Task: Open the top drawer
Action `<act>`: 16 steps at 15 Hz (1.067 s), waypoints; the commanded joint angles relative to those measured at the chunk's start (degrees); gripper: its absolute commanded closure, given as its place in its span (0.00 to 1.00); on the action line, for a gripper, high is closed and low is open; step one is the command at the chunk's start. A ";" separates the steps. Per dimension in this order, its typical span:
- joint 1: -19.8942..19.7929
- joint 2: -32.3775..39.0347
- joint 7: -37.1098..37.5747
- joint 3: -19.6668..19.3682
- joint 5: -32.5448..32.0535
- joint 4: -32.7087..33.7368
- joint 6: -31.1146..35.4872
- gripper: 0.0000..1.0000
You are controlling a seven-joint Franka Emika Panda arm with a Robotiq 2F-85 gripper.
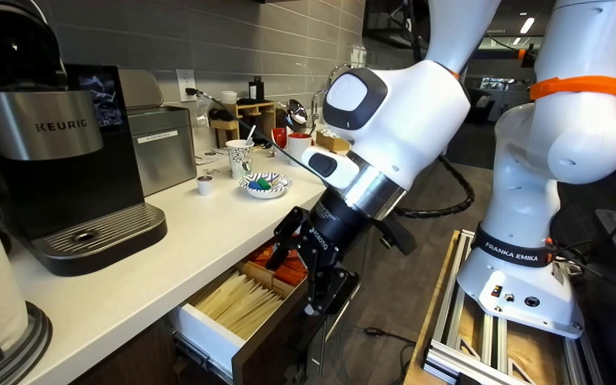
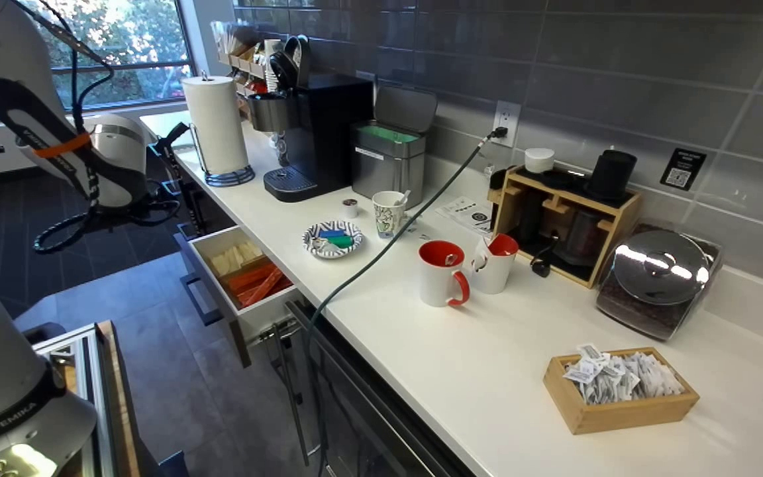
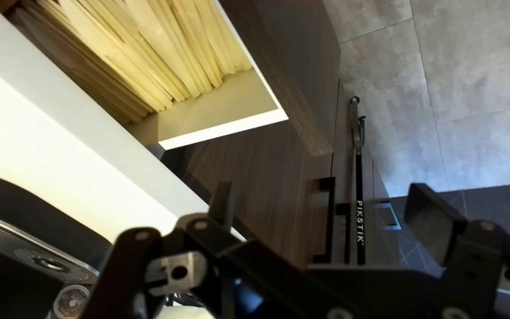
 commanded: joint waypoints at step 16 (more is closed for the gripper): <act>-4.56 -7.52 13.40 -5.13 30.02 -11.75 -4.68 0.00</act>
